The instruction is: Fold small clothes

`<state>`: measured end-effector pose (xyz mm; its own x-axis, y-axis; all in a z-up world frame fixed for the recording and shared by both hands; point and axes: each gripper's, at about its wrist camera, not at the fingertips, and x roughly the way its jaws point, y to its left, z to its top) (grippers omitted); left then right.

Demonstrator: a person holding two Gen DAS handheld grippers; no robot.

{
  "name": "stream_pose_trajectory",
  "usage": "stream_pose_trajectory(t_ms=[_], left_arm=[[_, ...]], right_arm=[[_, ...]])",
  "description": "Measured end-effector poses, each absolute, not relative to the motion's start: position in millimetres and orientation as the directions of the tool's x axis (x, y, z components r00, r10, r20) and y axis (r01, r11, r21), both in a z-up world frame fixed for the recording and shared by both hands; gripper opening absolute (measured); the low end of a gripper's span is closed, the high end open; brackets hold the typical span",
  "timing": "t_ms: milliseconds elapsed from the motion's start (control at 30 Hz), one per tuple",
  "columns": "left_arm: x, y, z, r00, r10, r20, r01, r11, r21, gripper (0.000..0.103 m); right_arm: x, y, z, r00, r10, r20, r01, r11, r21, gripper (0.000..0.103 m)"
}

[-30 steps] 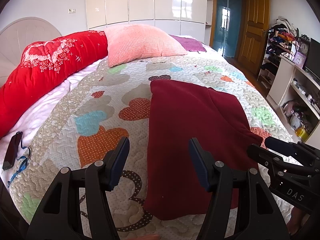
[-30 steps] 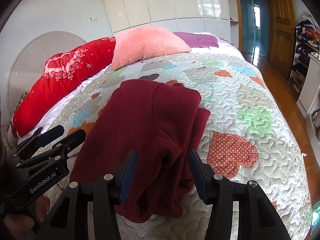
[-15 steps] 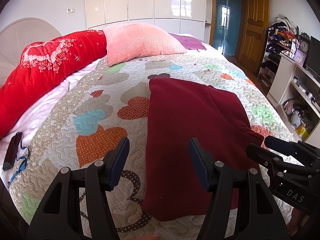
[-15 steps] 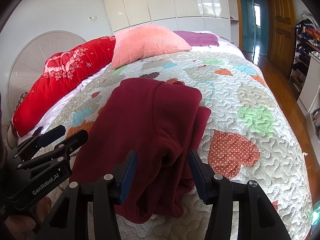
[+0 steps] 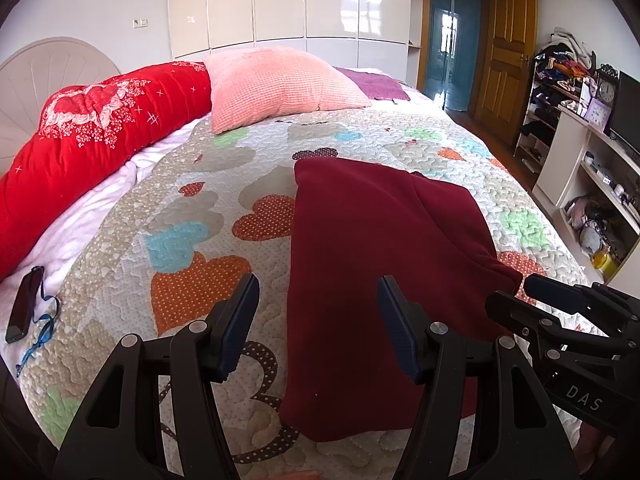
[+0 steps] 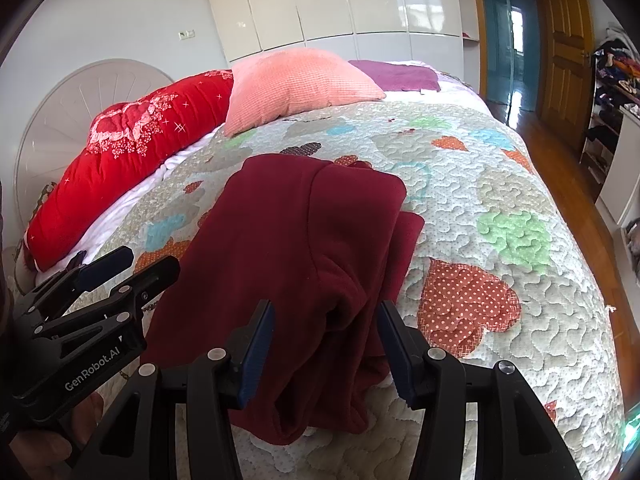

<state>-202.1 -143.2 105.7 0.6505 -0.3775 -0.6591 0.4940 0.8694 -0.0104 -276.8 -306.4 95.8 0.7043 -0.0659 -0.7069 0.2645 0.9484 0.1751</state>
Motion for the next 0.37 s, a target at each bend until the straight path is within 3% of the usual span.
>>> stream_pose_trajectory(t_ms=[367], left_arm=[[-194.4, -137.0, 102.8, 0.616, -0.419, -0.668, 0.511, 0.857, -0.066, 0.061]], right_arm=[[-277.6, -311.8, 93.2, 0.703, -0.057, -0.709, 0.266, 0.946, 0.187, 0.051]])
